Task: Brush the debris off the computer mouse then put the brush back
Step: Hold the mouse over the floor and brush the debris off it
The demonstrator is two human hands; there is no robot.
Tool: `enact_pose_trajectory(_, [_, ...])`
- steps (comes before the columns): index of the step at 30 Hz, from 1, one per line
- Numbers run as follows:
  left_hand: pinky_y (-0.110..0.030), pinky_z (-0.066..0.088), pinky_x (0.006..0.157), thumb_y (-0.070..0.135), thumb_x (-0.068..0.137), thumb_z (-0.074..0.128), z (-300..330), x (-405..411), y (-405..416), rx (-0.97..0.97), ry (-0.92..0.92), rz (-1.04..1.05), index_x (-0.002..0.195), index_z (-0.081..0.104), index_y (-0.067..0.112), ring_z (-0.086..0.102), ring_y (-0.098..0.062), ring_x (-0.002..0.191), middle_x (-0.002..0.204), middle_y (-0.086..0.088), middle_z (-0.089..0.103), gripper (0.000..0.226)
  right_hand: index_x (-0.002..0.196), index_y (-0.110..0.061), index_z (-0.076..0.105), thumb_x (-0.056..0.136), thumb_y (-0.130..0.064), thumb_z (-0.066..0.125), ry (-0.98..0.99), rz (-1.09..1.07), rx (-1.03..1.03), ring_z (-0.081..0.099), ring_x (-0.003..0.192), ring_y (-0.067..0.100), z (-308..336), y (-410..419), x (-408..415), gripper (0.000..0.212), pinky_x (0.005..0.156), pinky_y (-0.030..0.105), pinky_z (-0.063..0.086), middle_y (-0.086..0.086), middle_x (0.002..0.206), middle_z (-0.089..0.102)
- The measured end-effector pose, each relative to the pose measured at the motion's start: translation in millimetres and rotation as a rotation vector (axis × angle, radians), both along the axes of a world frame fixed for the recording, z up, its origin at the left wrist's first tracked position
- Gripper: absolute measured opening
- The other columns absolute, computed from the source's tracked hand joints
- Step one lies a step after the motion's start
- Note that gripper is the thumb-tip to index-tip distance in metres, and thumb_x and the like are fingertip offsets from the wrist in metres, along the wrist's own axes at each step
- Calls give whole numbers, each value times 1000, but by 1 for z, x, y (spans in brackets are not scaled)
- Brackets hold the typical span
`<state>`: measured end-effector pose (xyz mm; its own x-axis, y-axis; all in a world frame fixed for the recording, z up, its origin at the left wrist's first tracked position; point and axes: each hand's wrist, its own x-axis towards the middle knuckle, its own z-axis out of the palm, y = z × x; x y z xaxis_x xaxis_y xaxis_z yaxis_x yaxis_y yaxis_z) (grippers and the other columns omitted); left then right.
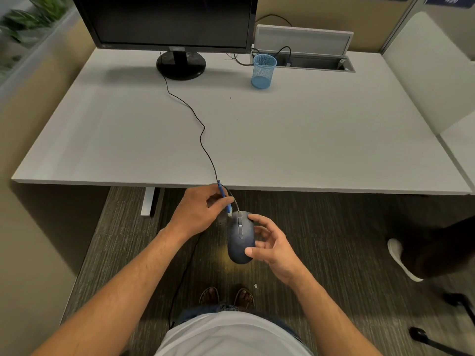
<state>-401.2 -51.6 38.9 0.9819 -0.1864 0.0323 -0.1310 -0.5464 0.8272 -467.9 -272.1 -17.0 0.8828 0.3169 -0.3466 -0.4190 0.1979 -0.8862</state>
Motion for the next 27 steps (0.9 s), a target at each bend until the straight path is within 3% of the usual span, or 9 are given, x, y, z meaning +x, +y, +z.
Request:
enact_pose_trajectory(5, [-15,54,75,31,91,71,2,0,-14,-112,43,5,92,70,28,68,0,82,86,13,73,3,134,-34,60,73,0,83,-1,8,0,69,111,39,1,2,3,74,88,46,59,10,137,57])
enact_pose_trajectory(8, [-21,54,76,32,92,70,-2,2,-11,-71,69,26,95,71,24,68,-1,81,87,11,73,9,134,-34,60,71,-2,84,4,8,3,69,110,39,1,2,4,74,88,47,59,12,137,57])
enact_pose_trajectory(14, [-18,50,72,33,94,66,-5,7,0,76,35,18,96,71,21,66,-3,78,84,8,71,13,134,-34,60,71,-3,85,9,9,-17,69,111,39,-1,1,2,75,85,43,59,12,137,56])
enact_pose_trajectory(18, [-13,51,74,33,92,68,-1,6,-7,-49,66,49,95,67,28,68,1,81,86,14,71,6,136,-33,58,70,-6,86,8,13,-28,68,112,40,-2,3,4,76,88,48,59,12,137,57])
enact_pose_trajectory(21, [-20,55,78,33,91,70,1,6,-14,-109,93,18,95,67,30,70,-2,82,89,11,73,5,137,-32,58,73,-2,84,9,16,-18,67,112,43,-3,3,6,76,90,51,59,12,137,57])
enact_pose_trajectory(27, [-23,53,73,32,94,67,-1,11,-12,56,54,18,96,72,16,66,-5,77,85,4,71,17,136,-32,58,70,-7,87,14,15,-22,68,111,41,-3,3,6,77,87,46,59,12,137,57])
